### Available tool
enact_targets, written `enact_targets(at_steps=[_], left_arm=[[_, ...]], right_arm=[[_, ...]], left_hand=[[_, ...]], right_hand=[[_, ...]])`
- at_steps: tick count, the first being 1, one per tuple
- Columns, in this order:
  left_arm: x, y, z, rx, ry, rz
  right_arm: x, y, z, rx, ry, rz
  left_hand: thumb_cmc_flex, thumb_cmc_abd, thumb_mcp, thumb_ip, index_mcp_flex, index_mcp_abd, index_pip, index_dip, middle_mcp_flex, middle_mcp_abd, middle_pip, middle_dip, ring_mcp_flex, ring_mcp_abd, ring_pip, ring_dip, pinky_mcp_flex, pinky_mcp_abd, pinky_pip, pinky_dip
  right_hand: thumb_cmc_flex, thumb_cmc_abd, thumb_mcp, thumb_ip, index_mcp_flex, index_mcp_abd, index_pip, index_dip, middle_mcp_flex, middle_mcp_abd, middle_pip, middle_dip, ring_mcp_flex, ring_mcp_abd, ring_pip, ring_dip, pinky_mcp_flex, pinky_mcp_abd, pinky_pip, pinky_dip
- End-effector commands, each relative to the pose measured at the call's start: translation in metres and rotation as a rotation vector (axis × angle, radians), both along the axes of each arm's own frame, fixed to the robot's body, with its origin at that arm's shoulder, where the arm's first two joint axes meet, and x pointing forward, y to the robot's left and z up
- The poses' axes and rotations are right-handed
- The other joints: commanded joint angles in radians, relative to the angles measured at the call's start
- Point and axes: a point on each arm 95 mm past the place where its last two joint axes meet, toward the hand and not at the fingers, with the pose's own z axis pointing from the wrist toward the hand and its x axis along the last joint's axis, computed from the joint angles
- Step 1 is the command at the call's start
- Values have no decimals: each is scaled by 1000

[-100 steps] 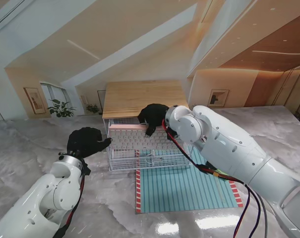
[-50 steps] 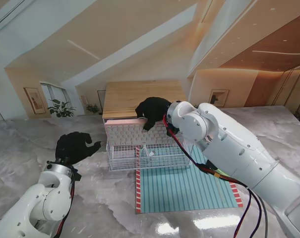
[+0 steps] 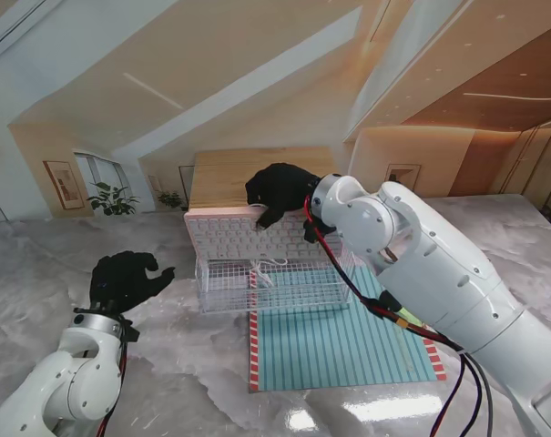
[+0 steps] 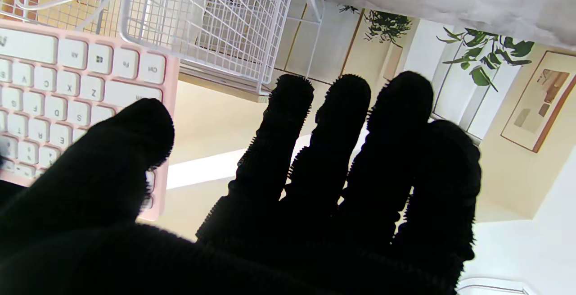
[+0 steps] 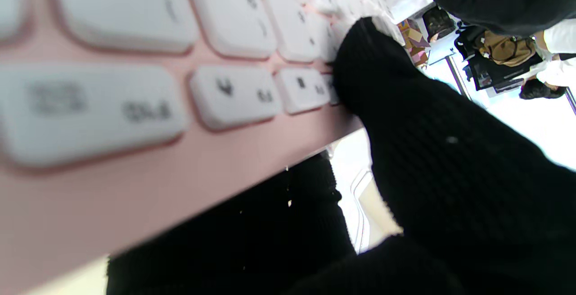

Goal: Unroll the mouse pad and set up the keyboard and mouse from the tabletop organizer

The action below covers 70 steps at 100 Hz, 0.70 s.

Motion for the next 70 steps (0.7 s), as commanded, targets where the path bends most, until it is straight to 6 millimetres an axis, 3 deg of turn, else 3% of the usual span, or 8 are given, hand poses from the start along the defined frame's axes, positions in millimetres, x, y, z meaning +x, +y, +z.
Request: enact_targets(at_steps=[1,70], left_arm=[[-3,-2,1,-4,4,-10],[-2,-1,2,0,-2,-1]], right_arm=[[-4,4,9,10,-10,14],[-7,0,48,140,-11,2]], left_hand=[[-18,20,-18,-13,-5,20,-9,-10,-21,21,-8,-8,-14,65,-2,5,-17,-26,-1,21],[-19,16,-13,-12,2,23,-18,-12,-17,23,-10,-9,-14,64,-6,5,-17,-26,-3,22]], right_hand=[[112,111,138,39,76,-150,99,56,-3,17,16,9,30,13,37,10,22,-32,-64,-33],[116,114,131,41,75,-151,99,57,-3,18,12,11,29,14,36,10,21,-31,-65,-30]])
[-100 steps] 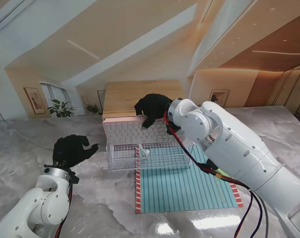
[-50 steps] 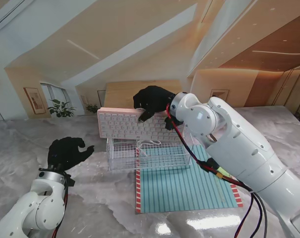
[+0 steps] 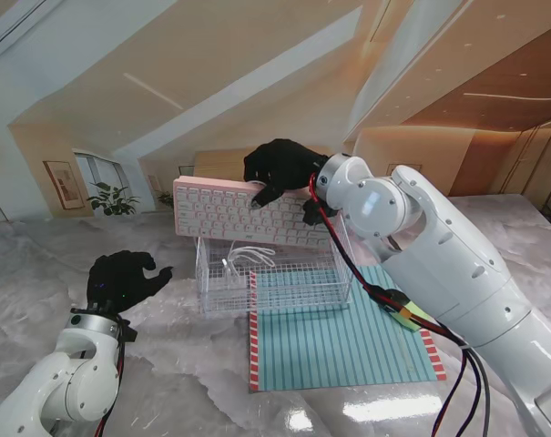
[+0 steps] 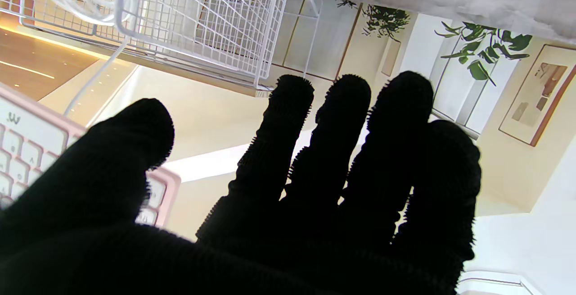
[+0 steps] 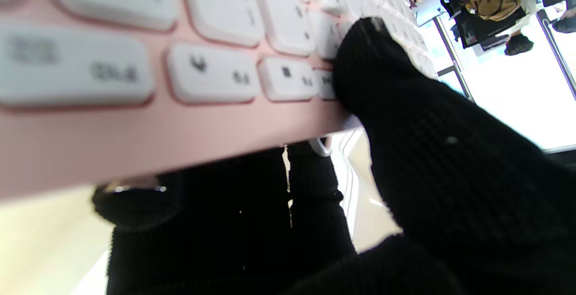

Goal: Unroll the mouse pad and set up the keyboard and mouse from the tabletop organizer

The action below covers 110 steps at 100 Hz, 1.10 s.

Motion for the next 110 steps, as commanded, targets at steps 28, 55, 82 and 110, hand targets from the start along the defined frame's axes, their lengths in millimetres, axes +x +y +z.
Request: enact_targets(at_steps=[28,55,82,110], left_arm=[[-2,0,0,-1,2,2],[-5,5,2,7,-13,7],[-10,13,4,23,-30,22],[-18,27,6,55,-56,44]], right_arm=[[-15,-3,15,81,30,30],[-28,-7,22,147,61,64],[-43,-7,24,200,139,132],[-55,3,4,225,229,183]], left_hand=[[-19,18,-11,-12,3,23,-14,-6,-17,22,-8,-9,-14,64,-1,5,-16,-27,-2,21],[-18,19,-11,-14,4,25,-15,-6,-17,20,-9,-10,-15,64,-1,5,-16,-28,-2,21],[-19,20,-11,-14,5,25,-15,-6,-16,23,-9,-10,-14,64,-1,5,-16,-30,-4,20],[-20,28,-16,-15,-1,24,-21,-9,-22,21,-11,-10,-21,62,-4,5,-18,-33,-8,17]], right_hand=[[119,117,123,42,74,-131,99,54,-3,20,9,12,29,11,53,14,19,-31,0,-15],[122,122,116,43,71,-127,98,56,-4,20,7,13,28,11,51,15,18,-31,-1,-14],[127,127,106,44,68,-124,96,59,-5,22,4,14,27,11,50,20,16,-30,-2,-12],[130,127,101,45,68,-118,93,62,-4,27,-1,17,27,12,47,23,16,-30,-2,-11]])
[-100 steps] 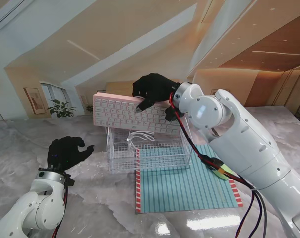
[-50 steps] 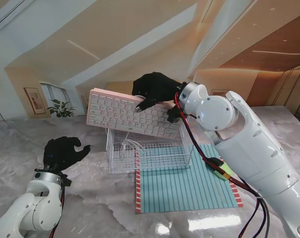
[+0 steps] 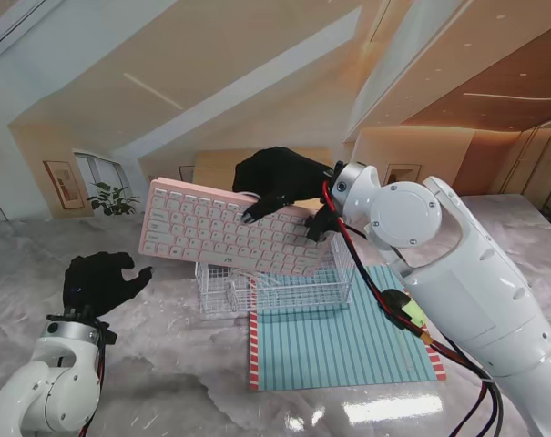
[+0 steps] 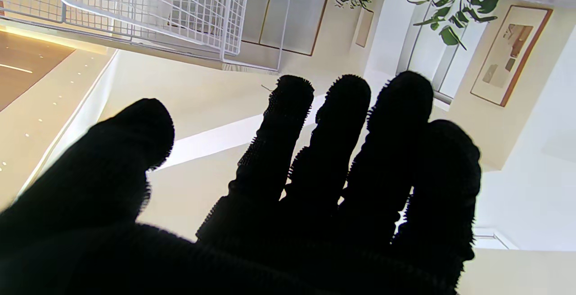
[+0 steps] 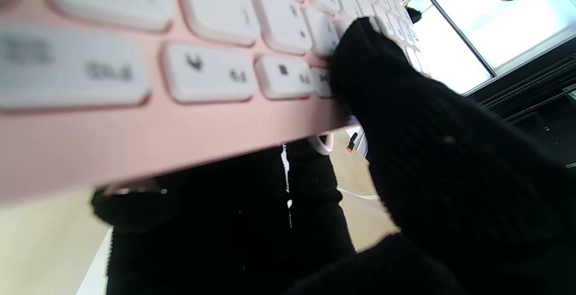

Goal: Unroll the mouse pad and set up the keyboard and mouse from the tabletop organizer

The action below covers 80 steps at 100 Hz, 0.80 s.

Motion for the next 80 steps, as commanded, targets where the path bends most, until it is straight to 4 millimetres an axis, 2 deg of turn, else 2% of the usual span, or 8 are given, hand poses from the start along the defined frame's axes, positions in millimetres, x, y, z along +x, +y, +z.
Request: enact_targets(at_steps=[1,35,59,80], left_arm=[[-5,1,0,7,3,-2],[-17,22,4,45,-40,31],[-23,36,5,72,-52,41],[-25,43,4,79,-45,44]], right_arm=[[-7,8,-11,1,32,28],[-18,24,-35,-2,95,71],[-25,37,-51,2,145,104],[-31,45,-67,-5,193,122]], left_hand=[[-20,28,-16,-15,-1,24,-12,-8,-22,21,-4,-10,-21,62,-2,5,-18,-33,-7,17],[-20,31,-19,-14,-16,19,-26,-13,-46,18,-12,-12,-49,52,-16,2,-50,-50,-24,7],[-10,45,-31,-16,-88,-8,-87,-33,-167,-6,-48,-17,-189,10,-83,-7,-211,-135,-89,-26],[0,52,-37,-16,-133,-22,-127,-45,-257,-16,-78,-25,-291,-17,-140,-17,-314,-188,-150,-71]], right_hand=[[121,127,104,45,69,-126,93,54,-4,18,-1,15,27,7,47,20,16,-32,-11,-11],[122,124,103,44,71,-121,91,55,0,24,-5,22,31,14,45,26,19,-24,-8,-8],[122,124,105,44,71,-117,90,56,0,26,-8,27,31,15,45,30,21,-24,-8,-7],[122,124,106,44,71,-117,90,57,1,27,-8,29,33,16,46,32,24,-22,-6,-7]])
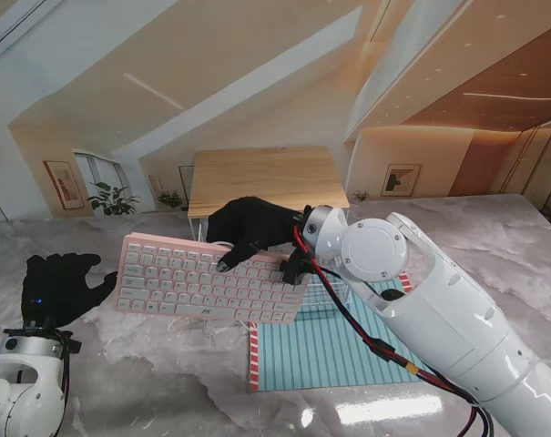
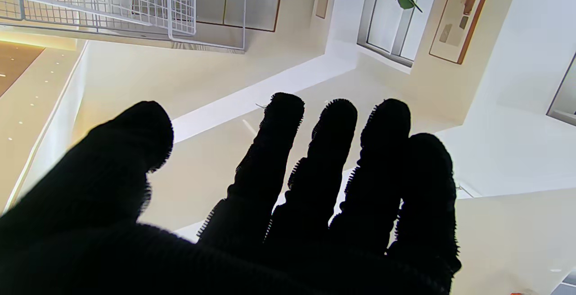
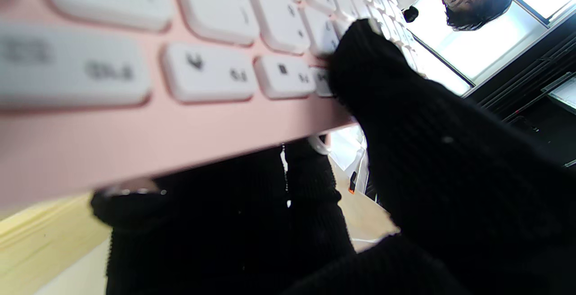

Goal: Unroll the mouse pad and set up the keyboard and mouse from the tabletop organizer

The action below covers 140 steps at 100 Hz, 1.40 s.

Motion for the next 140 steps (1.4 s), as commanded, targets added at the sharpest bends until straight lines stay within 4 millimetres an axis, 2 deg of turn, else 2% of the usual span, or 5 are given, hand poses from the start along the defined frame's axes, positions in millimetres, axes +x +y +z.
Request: enact_targets(at_steps=[1,59,140], left_arm=[[-2,0,-2,0,17,-8],[-5,10,3,12,-11,-2],[-3,12,5,24,-9,-5]], right_arm=[[-6,7,-11,-8,33,23],[-11,29,-64,-52,161,96],[13,72,-135,-175,273,125]], left_hand=[[1,29,-15,-16,-26,-4,-20,-9,-48,-14,-1,-5,-37,0,-16,-7,-51,-68,-34,-25],[1,25,-7,-15,-35,4,-36,-11,-65,-15,-1,-5,-57,1,-28,-4,-68,-77,-38,-58],[-1,20,2,-16,-28,10,-41,-13,-64,-9,-2,-6,-57,5,-29,-2,-69,-77,-33,-69]], right_hand=[[121,118,106,44,71,-131,90,56,1,23,1,16,33,13,45,20,24,-26,-10,-7],[122,120,106,43,70,-129,89,58,-2,25,2,18,30,14,48,24,24,-26,-9,-8],[120,125,109,45,69,-132,88,61,-9,24,9,18,21,15,56,28,22,-26,-9,-9]])
